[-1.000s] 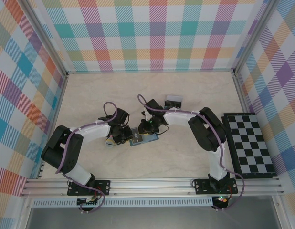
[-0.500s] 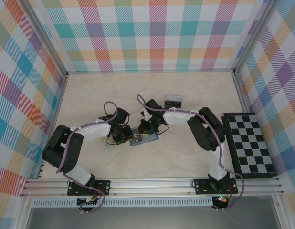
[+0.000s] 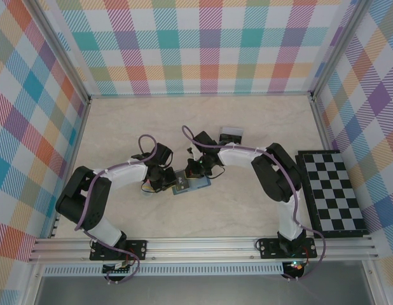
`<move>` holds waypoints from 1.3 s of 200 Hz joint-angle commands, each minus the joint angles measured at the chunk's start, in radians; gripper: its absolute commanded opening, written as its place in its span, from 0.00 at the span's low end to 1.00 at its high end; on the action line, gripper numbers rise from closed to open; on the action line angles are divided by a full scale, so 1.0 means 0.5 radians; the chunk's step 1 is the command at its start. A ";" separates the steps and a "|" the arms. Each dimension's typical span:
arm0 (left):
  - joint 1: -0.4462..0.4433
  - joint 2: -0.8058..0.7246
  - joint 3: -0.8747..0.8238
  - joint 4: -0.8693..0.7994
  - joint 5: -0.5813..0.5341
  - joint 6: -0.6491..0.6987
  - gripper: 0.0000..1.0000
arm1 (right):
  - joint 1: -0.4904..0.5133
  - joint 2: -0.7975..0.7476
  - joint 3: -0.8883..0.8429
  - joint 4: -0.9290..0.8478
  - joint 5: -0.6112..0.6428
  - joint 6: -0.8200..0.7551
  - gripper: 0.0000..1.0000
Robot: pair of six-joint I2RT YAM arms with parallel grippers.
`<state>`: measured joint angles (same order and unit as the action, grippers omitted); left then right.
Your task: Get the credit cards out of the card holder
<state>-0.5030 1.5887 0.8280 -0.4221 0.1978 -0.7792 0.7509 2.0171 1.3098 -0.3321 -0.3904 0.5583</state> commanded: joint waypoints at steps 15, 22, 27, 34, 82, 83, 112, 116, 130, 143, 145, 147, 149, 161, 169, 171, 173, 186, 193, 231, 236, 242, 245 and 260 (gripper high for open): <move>-0.025 -0.013 0.053 -0.098 -0.054 0.070 0.09 | -0.009 -0.140 -0.057 -0.073 0.126 -0.087 0.00; -0.022 -0.001 0.047 -0.090 -0.044 0.068 0.09 | -0.017 -0.149 -0.065 -0.075 0.139 -0.086 0.00; -0.023 0.010 0.044 -0.081 -0.033 0.065 0.09 | -0.017 -0.150 -0.068 -0.073 0.142 -0.089 0.00; -0.023 0.022 0.043 -0.072 -0.020 0.061 0.09 | -0.021 -0.149 -0.073 -0.077 0.148 -0.088 0.00; -0.025 -0.044 0.089 -0.048 0.041 0.069 0.09 | -0.020 -0.130 -0.092 -0.091 0.165 -0.087 0.00; -0.025 -0.049 0.089 -0.047 0.042 0.070 0.09 | -0.020 -0.129 -0.092 -0.091 0.163 -0.088 0.00; -0.025 -0.139 0.093 0.068 0.141 0.080 0.11 | -0.020 -0.100 -0.075 -0.078 0.090 -0.093 0.00; -0.025 -0.138 0.096 0.080 0.159 0.082 0.11 | -0.020 -0.095 -0.071 -0.076 0.080 -0.092 0.00; -0.025 -0.109 0.099 0.114 0.201 0.079 0.11 | -0.020 -0.077 -0.055 -0.074 0.067 -0.093 0.00; -0.028 -0.061 0.112 0.118 0.220 0.081 0.11 | -0.020 -0.070 -0.043 -0.078 0.069 -0.096 0.00; -0.027 -0.053 0.113 0.117 0.219 0.081 0.11 | -0.020 -0.068 -0.041 -0.078 0.069 -0.097 0.00; -0.028 -0.043 0.115 0.115 0.221 0.081 0.11 | -0.020 -0.067 -0.040 -0.081 0.069 -0.098 0.00; -0.028 -0.035 0.117 0.114 0.227 0.081 0.11 | -0.021 -0.067 -0.037 -0.080 0.069 -0.098 0.00; -0.030 0.010 0.131 0.105 0.227 0.088 0.10 | -0.019 -0.066 -0.030 -0.088 0.071 -0.109 0.00; -0.031 0.041 0.139 0.092 0.222 0.093 0.09 | -0.020 -0.066 -0.025 -0.098 0.079 -0.113 0.00; -0.029 0.047 0.143 0.087 0.221 0.096 0.09 | -0.020 -0.064 -0.022 -0.102 0.083 -0.115 0.00; -0.030 0.053 0.142 0.081 0.219 0.098 0.09 | -0.020 -0.064 -0.019 -0.108 0.084 -0.120 0.00; -0.031 0.089 0.151 0.053 0.207 0.111 0.08 | -0.020 -0.061 0.005 -0.147 0.102 -0.143 0.00; -0.029 0.101 0.151 0.047 0.198 0.114 0.08 | -0.020 -0.066 0.011 -0.162 0.113 -0.154 0.00; -0.031 0.134 0.118 -0.004 0.141 0.135 0.08 | -0.020 -0.083 0.055 -0.236 0.229 -0.202 0.00; -0.031 0.136 0.114 -0.007 0.133 0.138 0.08 | -0.020 -0.083 0.064 -0.240 0.239 -0.202 0.00; -0.031 0.141 0.110 -0.011 0.126 0.141 0.08 | -0.021 -0.080 0.075 -0.243 0.244 -0.204 0.00; -0.031 0.142 0.109 -0.014 0.123 0.143 0.07 | -0.020 -0.077 0.081 -0.245 0.245 -0.205 0.00; -0.031 0.148 0.106 -0.019 0.120 0.146 0.08 | -0.020 -0.058 0.110 -0.249 0.246 -0.195 0.00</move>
<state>-0.5087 1.6474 0.8841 -0.3904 0.2832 -0.7315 0.7460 1.9774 1.3193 -0.4286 -0.2878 0.4808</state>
